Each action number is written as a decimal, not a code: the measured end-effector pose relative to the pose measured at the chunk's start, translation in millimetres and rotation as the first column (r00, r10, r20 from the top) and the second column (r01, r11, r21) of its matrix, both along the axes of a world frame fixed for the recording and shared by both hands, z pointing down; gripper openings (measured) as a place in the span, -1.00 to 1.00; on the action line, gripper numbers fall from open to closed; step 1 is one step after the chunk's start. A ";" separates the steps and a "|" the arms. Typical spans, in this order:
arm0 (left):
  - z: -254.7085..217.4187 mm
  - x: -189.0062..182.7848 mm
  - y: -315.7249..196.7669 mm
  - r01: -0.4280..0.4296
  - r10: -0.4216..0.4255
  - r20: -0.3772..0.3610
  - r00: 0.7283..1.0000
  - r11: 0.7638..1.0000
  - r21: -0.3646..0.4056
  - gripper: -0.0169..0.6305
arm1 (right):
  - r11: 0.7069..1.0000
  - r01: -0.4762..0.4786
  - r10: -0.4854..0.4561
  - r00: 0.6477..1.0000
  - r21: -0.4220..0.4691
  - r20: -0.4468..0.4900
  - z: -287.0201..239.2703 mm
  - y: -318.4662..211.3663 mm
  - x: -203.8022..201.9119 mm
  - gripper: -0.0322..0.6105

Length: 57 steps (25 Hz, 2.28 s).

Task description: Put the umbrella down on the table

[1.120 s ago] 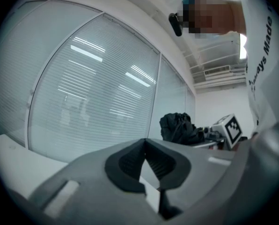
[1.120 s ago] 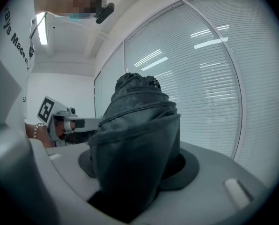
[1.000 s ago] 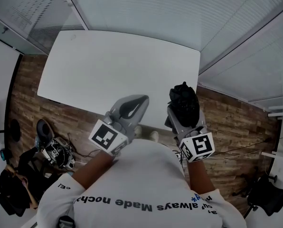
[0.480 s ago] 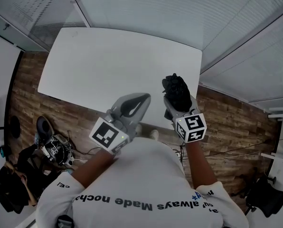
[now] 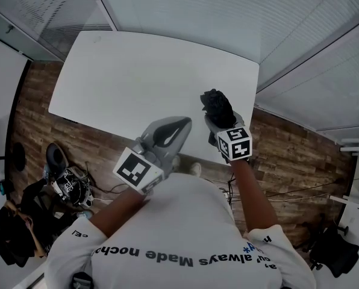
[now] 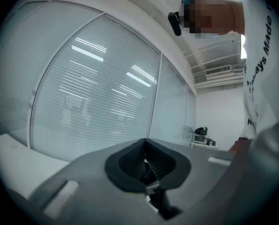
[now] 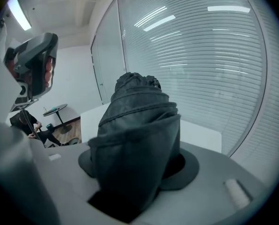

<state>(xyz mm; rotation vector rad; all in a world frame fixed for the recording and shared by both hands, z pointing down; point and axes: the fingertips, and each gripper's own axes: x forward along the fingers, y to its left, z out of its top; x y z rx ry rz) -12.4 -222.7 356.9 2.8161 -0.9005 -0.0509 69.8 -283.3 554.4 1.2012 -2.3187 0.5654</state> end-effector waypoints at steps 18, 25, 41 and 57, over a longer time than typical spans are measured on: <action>8.1 -7.2 -0.6 0.005 -0.005 0.001 1.000 1.000 -0.019 -0.94 | 0.958 0.008 -0.037 0.995 -0.286 -0.096 108.3 -16.2 -6.7 -0.11; 13.2 -7.9 -2.8 0.010 -0.009 0.009 1.000 0.999 -0.034 -0.94 | 0.935 -0.003 -0.046 0.991 -0.355 -0.128 134.5 -21.7 -2.8 -0.11; 19.2 -15.3 2.2 0.022 -0.021 0.018 1.000 0.999 -0.049 -0.94 | 0.875 -0.019 -0.101 0.970 -0.484 -0.221 190.5 -18.9 2.4 -0.11; 17.1 -20.9 10.1 0.035 -0.033 0.037 0.999 0.998 -0.059 -0.94 | 0.841 -0.042 -0.092 0.972 -0.539 -0.218 218.6 -0.3 7.3 -0.09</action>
